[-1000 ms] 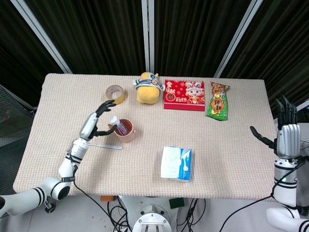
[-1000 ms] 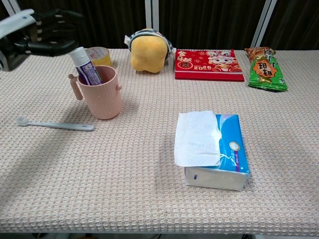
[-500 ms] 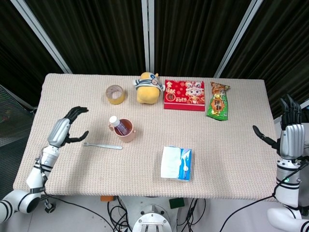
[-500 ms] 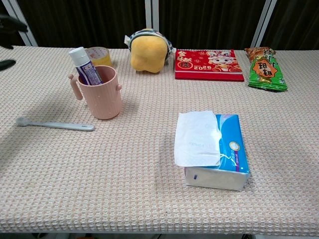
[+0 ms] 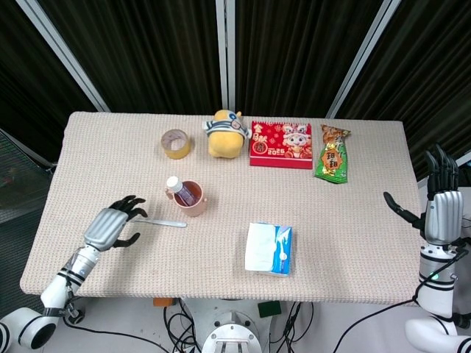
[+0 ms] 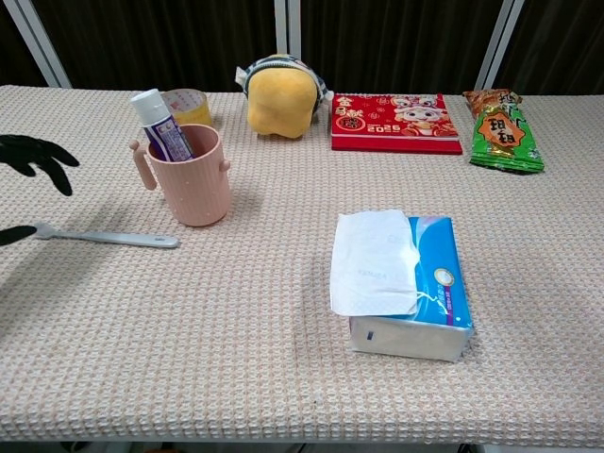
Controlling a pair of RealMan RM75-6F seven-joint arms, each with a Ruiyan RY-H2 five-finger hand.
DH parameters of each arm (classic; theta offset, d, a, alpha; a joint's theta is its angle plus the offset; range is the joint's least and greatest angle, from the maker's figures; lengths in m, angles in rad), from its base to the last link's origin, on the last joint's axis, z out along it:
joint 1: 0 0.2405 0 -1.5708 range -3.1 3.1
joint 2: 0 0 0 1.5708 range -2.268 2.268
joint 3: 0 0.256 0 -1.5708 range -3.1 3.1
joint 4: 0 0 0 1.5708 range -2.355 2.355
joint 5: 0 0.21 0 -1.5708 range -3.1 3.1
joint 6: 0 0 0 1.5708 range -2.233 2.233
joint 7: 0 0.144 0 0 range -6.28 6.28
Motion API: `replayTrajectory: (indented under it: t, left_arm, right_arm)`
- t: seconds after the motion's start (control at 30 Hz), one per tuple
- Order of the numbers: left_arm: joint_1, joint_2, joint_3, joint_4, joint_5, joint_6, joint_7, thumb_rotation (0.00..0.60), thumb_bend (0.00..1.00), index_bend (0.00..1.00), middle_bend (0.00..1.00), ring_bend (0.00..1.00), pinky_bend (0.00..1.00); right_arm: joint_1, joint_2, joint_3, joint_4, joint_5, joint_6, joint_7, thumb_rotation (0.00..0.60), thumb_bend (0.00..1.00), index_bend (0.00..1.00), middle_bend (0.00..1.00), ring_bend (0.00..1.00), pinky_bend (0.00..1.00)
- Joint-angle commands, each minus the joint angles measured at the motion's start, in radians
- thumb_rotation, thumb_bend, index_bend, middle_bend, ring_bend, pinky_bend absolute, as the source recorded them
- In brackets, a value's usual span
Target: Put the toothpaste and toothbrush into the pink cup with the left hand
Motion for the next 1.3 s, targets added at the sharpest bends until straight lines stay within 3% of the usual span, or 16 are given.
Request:
replayTrajectory:
  t: [0.03, 0.33, 0.53, 0.83, 1.3]
  left_arm:
    - [-0.028, -0.034, -0.012, -0.005, -0.016, -0.046, 0.044, 0.599, 0.3, 0.36, 0.15, 0.09, 0.21]
    - [-0.066, -0.129, -0.057, 0.087, -0.076, -0.106, 0.04, 0.6, 0.3, 0.36, 0.15, 0.09, 0.21]
    - [-0.088, -0.153, -0.052, 0.131, -0.087, -0.157, 0.034, 0.6, 0.3, 0.41, 0.15, 0.08, 0.21]
    - [-0.097, -0.205, -0.059, 0.201, -0.114, -0.18, 0.042, 0.6, 0.3, 0.41, 0.15, 0.08, 0.21]
    - [-0.103, -0.217, -0.056, 0.228, -0.096, -0.174, 0.001, 0.6, 0.3, 0.46, 0.16, 0.08, 0.21]
  right_arm:
    - [-0.003, 0.009, -0.001, -0.012, -0.005, 0.005, -0.009, 0.6, 0.42, 0.0, 0.0, 0.0, 0.0]
    - [-0.014, 0.025, -0.001, -0.032, 0.002, 0.006, -0.016, 0.6, 0.42, 0.0, 0.0, 0.0, 0.0]
    - [-0.013, 0.019, 0.001, -0.021, 0.009, 0.0, -0.014, 0.6, 0.42, 0.0, 0.0, 0.0, 0.0]
    - [-0.012, 0.0, -0.003, 0.013, 0.021, -0.014, 0.003, 0.6, 0.42, 0.0, 0.0, 0.0, 0.0]
    - [-0.015, -0.003, -0.004, 0.021, 0.024, -0.018, 0.007, 0.6, 0.42, 0.0, 0.0, 0.0, 0.0]
